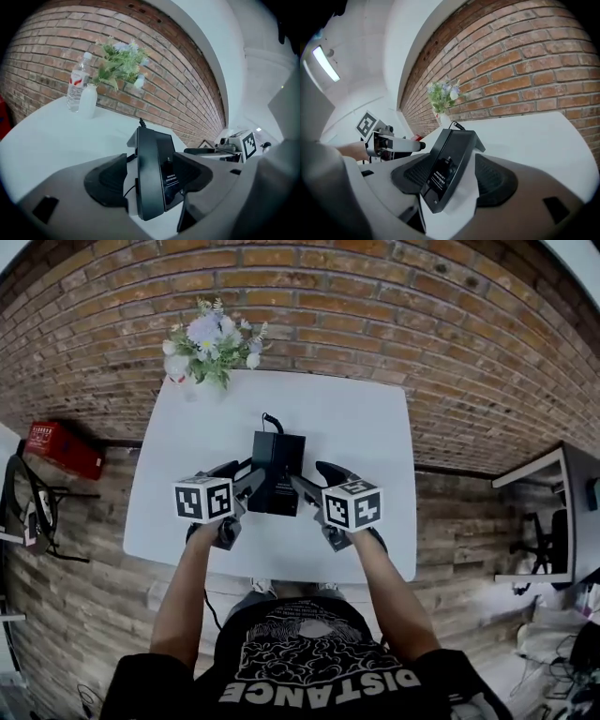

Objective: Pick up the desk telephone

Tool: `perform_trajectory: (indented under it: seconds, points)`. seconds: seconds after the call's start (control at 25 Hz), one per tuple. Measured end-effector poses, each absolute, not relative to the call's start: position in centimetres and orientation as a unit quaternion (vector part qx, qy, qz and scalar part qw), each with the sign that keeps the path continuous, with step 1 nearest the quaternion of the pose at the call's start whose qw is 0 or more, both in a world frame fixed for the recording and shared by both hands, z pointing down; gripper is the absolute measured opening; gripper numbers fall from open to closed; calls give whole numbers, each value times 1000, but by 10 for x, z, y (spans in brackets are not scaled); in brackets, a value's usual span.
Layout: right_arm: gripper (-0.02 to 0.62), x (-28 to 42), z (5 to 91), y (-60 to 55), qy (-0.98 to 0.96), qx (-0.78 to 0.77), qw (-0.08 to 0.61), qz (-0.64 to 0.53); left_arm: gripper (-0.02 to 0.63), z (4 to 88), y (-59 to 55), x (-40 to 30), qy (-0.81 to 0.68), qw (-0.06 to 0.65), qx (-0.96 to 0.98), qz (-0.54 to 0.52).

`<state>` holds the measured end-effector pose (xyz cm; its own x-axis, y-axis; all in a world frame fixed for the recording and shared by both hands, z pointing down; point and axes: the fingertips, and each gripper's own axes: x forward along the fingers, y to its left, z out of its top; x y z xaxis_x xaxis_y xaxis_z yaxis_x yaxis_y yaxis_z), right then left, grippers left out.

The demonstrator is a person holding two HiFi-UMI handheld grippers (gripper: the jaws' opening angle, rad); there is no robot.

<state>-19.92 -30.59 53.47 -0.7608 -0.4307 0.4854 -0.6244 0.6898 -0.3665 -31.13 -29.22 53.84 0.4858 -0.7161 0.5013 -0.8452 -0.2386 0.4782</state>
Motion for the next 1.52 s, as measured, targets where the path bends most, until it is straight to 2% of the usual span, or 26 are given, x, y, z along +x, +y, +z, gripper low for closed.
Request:
perform_trajectory:
  seconds: [0.36, 0.64, 1.08, 1.28, 1.36, 1.52]
  points:
    - [279, -206, 571, -304, -872, 328, 191, 308, 288, 568, -301, -308, -430, 416, 796, 95]
    - [279, -210, 590, -297, -858, 339, 205, 327, 287, 582, -301, -299, -400, 432, 802, 102]
    - [279, -217, 599, -296, -836, 353, 155, 390, 287, 591, -305, -290, -362, 451, 809, 106]
    - [278, -225, 599, -295, -838, 348, 157, 389, 285, 597, -307, -288, -360, 457, 806, 109]
    - [258, -228, 597, -296, -841, 347, 160, 384, 276, 595, -308, -286, -354, 458, 808, 107]
    - [258, -229, 598, -296, -842, 346, 152, 385, 234, 592, -307, -283, -345, 451, 817, 96]
